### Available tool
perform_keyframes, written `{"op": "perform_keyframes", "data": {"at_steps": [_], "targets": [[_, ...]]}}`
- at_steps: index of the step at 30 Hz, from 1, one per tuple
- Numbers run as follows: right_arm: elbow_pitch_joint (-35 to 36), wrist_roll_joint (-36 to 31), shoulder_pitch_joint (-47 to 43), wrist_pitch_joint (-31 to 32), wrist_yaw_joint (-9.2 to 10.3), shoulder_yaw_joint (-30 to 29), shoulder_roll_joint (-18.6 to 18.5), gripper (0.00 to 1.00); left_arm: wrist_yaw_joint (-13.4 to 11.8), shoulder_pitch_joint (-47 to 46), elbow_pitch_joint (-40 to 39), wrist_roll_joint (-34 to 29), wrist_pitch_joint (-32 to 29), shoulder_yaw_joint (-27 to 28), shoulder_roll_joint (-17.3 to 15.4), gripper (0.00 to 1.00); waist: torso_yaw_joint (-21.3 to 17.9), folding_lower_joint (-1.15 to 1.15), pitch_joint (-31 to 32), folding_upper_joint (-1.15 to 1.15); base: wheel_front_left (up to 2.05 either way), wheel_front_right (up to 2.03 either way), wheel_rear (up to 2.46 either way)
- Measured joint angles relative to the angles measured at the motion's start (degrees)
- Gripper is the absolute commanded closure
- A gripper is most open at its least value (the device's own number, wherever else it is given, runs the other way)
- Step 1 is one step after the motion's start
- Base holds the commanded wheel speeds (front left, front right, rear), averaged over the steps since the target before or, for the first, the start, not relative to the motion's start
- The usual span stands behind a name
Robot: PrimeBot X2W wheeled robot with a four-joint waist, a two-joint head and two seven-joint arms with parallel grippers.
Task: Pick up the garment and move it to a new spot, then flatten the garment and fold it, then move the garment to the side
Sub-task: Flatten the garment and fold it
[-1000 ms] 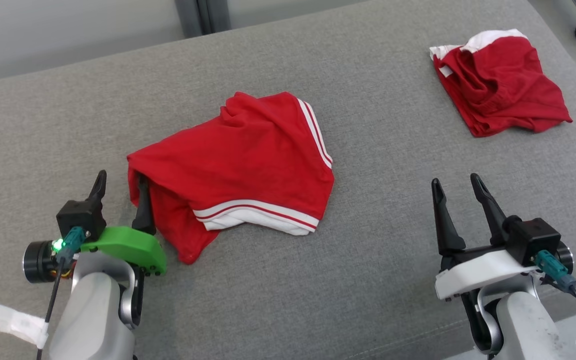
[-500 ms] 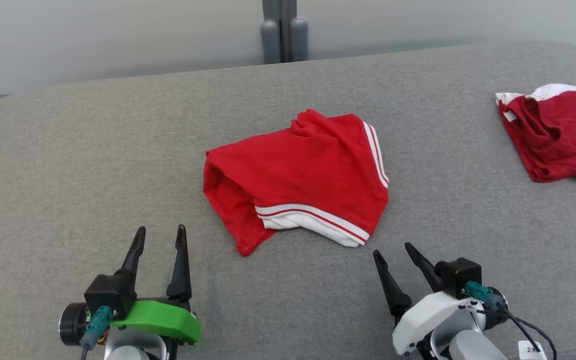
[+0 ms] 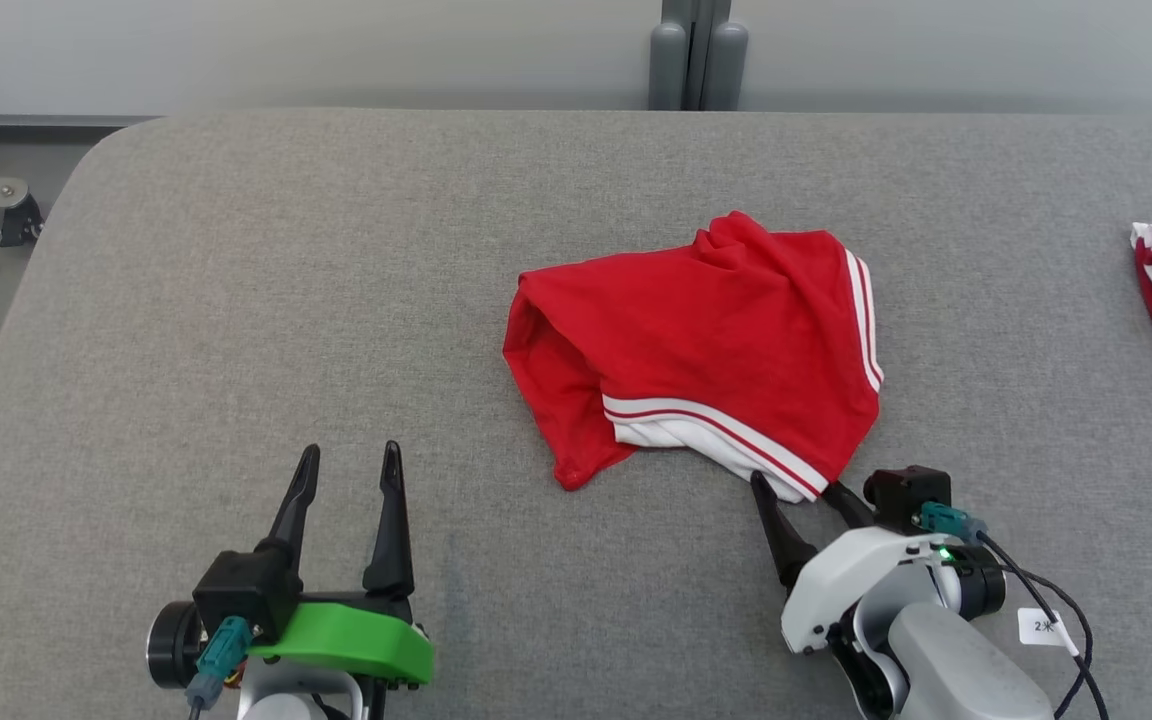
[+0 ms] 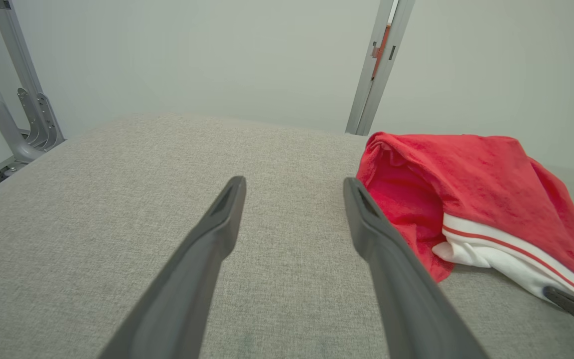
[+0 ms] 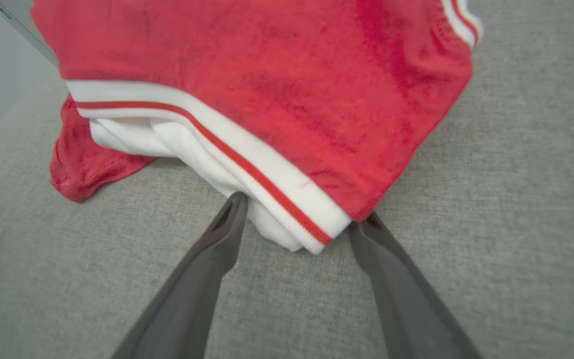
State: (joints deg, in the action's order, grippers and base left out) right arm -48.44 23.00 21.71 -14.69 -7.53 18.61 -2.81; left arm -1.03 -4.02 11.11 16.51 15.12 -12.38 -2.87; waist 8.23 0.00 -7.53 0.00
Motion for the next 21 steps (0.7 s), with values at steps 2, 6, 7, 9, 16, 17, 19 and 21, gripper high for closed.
{"op": "perform_keyframes", "data": {"at_steps": [2, 6, 7, 9, 16, 17, 19, 21], "targets": [[-0.3, 1.2, 1.0, -0.1, 0.00, 0.7, 0.0, 0.55, -0.2, 0.0, 0.0, 0.0, 0.0, -0.2, 0.0, 0.00, 0.3, 0.00, -0.2, 0.00, 0.00, 0.00, 0.00], [0.5, 2.0, 1.6, -0.3, 0.00, 1.1, 0.1, 1.00, -0.6, 0.1, -0.4, 0.2, 0.0, 0.0, 0.0, 0.00, -0.2, 0.00, -0.2, 0.00, 0.00, 0.00, 0.00], [1.4, 1.9, 1.6, -0.3, 0.00, 0.5, 0.1, 1.00, -0.6, 0.2, -0.4, 0.2, 0.0, 0.1, 0.0, 0.00, -0.5, 0.00, -0.1, 0.00, 0.00, 0.00, 0.00], [4.1, 1.0, 1.5, -0.3, 0.00, -1.3, 0.0, 1.00, -0.8, 0.3, -0.6, 0.2, 0.0, 0.1, 0.0, 0.00, -1.2, 0.00, 0.1, 0.00, 0.00, 0.00, 0.00], [12.1, -2.0, -2.6, -0.3, 0.00, -6.6, -0.9, 1.00, -1.0, 1.4, -0.6, 0.6, 0.0, -0.3, 0.0, 0.00, -4.5, 0.00, 1.1, 0.00, 0.00, 0.00, 0.00], [13.4, -1.9, -3.2, 0.2, 0.00, -6.9, -1.5, 1.00, -1.0, 1.5, -0.5, 0.6, 0.0, -0.5, 0.0, 0.00, -5.1, 0.00, 1.3, 0.00, 0.00, 0.00, 0.00], [16.0, -1.9, -4.4, 2.4, 0.00, -7.5, -3.3, 1.00, -1.0, 1.7, -0.5, 1.0, 0.0, -0.9, 0.0, 0.00, -6.3, 0.00, 1.6, 0.00, 0.00, 0.00, 0.00], [19.0, -2.1, -5.5, 5.4, 0.00, -8.7, -5.7, 1.00, -1.1, 1.9, -0.5, 1.1, 0.0, -1.2, 0.0, 0.00, -7.5, 0.00, 1.9, 0.00, 0.00, 0.00, 0.00]]}}
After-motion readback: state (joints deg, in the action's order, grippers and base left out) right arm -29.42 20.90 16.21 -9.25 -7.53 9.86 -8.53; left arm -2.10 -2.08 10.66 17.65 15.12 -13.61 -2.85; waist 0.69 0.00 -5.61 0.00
